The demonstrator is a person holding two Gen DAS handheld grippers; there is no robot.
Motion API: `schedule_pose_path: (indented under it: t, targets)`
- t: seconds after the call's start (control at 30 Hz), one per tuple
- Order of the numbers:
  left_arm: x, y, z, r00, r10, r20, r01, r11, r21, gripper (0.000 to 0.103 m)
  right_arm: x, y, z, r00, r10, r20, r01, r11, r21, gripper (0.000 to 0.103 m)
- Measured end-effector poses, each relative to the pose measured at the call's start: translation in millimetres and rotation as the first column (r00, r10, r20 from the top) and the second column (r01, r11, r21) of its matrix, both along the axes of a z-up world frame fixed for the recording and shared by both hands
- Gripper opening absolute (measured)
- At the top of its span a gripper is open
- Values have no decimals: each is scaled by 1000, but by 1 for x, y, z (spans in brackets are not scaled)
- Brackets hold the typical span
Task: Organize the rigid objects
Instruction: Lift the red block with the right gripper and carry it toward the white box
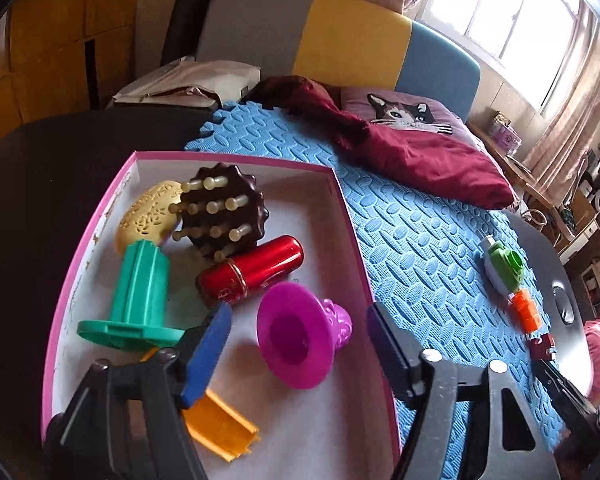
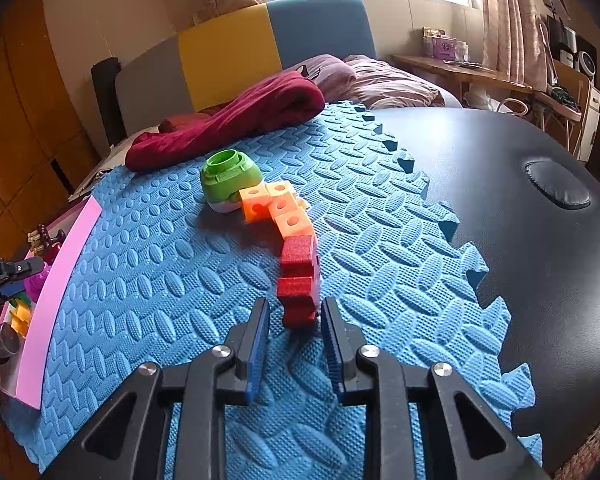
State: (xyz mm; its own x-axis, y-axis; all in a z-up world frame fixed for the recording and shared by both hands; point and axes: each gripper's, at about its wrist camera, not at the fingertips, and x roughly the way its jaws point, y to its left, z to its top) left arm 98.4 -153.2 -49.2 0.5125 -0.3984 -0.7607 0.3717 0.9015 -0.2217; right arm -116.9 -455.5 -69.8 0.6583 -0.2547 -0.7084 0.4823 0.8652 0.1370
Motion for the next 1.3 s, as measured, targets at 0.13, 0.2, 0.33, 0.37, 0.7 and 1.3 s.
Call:
schedule_pose_path:
  t: [0.13, 0.2, 0.33, 0.37, 0.7, 1.3]
  targets:
    - [-8, 10, 9, 1000, 25, 0, -25, 999, -35, 82, 1, -3, 2, 1000, -8, -3, 8, 1000, 25, 36]
    - [-12, 15, 11, 999, 35, -17, -36, 998, -48, 82, 1, -6, 4, 999, -36, -12, 36, 999, 3, 40]
    - [-24, 18, 18, 1000, 30, -8, -31, 998, -51, 82, 1, -17, 8, 998, -62, -8, 62, 998, 15, 41]
    - [-27, 18, 20, 1000, 25, 1, -25, 999, -49, 82, 3, -19, 10, 998, -65, -7, 65, 998, 10, 41]
    - [-57, 14, 39, 995, 5, 100, -7, 1000, 24, 82, 25, -1, 1, 997, -6, -77, 0, 997, -81, 14]
    - [-80, 21, 48, 989, 12, 147, -25, 996, 84, 82, 24, -1, 1, 997, -7, -79, 0, 996, -84, 15]
